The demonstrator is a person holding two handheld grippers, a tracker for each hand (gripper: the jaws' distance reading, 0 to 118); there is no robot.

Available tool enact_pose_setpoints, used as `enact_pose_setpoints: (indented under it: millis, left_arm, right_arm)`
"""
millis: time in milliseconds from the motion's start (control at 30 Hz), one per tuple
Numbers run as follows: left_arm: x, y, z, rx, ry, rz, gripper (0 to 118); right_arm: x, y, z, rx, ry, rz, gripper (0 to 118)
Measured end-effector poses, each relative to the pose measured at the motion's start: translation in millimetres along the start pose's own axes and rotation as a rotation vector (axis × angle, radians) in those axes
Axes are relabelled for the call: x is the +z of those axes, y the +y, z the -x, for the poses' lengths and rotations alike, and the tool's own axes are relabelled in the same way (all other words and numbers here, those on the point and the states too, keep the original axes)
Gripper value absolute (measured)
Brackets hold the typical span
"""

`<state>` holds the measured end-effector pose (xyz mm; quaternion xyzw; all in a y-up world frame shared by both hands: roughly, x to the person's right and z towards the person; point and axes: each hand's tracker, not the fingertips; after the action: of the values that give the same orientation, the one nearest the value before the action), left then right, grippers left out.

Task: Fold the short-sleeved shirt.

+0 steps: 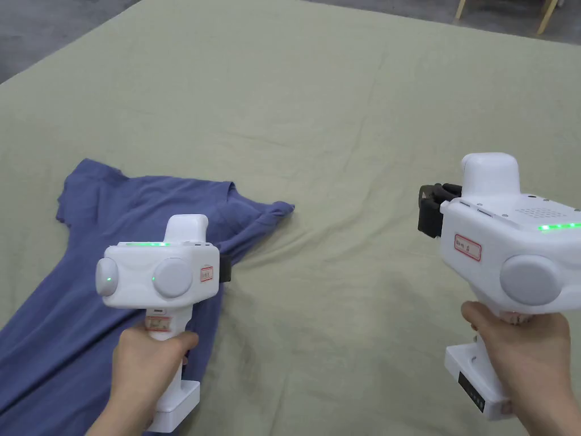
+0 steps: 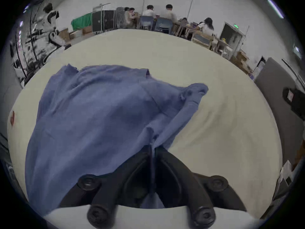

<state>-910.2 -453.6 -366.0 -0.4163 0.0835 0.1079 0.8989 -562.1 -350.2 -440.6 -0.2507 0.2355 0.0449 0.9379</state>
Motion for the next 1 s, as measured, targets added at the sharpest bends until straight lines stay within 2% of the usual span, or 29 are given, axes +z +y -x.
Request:
enact_pose_setpoints:
  millis: [67, 133, 233, 300, 433, 567, 667, 800, 867, 1000]
  left_arm:
    - [23.4, 14.3, -7.7, 0.058, -0.085, -0.051, 2]
    - [53.0, 32.6, -23.7, 0.06, -0.077, -0.164, 2]
    - [89.2, 70.7, -73.6, -0.093, -0.062, -0.213, 2]
    - [104.3, 84.8, -116.9, -0.155, -0.154, -0.255, 2]
    - [121.7, 84.5, -254.1, -0.392, -0.359, -0.271, 2]
    - [128.0, 31.2, -412.0, -0.589, -0.673, -0.126, 2]
    - [132.3, -44.9, -507.3, -0.812, -0.789, 0.001, 2]
    - [133.6, -141.6, -560.7, -1.015, -0.899, 0.184, 2]
    - [134.4, -183.9, -565.4, -1.189, -0.924, 0.234, 2]
    - [129.9, -231.5, -560.3, -1.379, -0.899, 0.299, 2]
  right_arm:
    - [22.6, 1.5, -14.3, -0.02, 0.005, -0.02, 3]
    - [47.8, 3.0, -31.4, -0.05, -0.024, -0.066, 3]
    - [98.8, 6.5, -67.9, -0.081, -0.08, -0.127, 3]
    - [137.8, 8.4, -93.2, -0.097, -0.146, -0.175, 3]
    - [233.7, 6.6, -144.6, -0.12, -0.3, -0.245, 3]
    - [328.4, -11.0, -181.1, -0.136, -0.474, -0.283, 3]
    - [384.2, -32.9, -199.9, -0.152, -0.603, -0.283, 3]
    - [423.4, -61.4, -221.9, -0.183, -0.692, -0.257, 3]
    - [427.1, -75.0, -230.3, -0.207, -0.695, -0.252, 3]
    - [409.8, -94.9, -240.5, -0.263, -0.67, -0.233, 3]
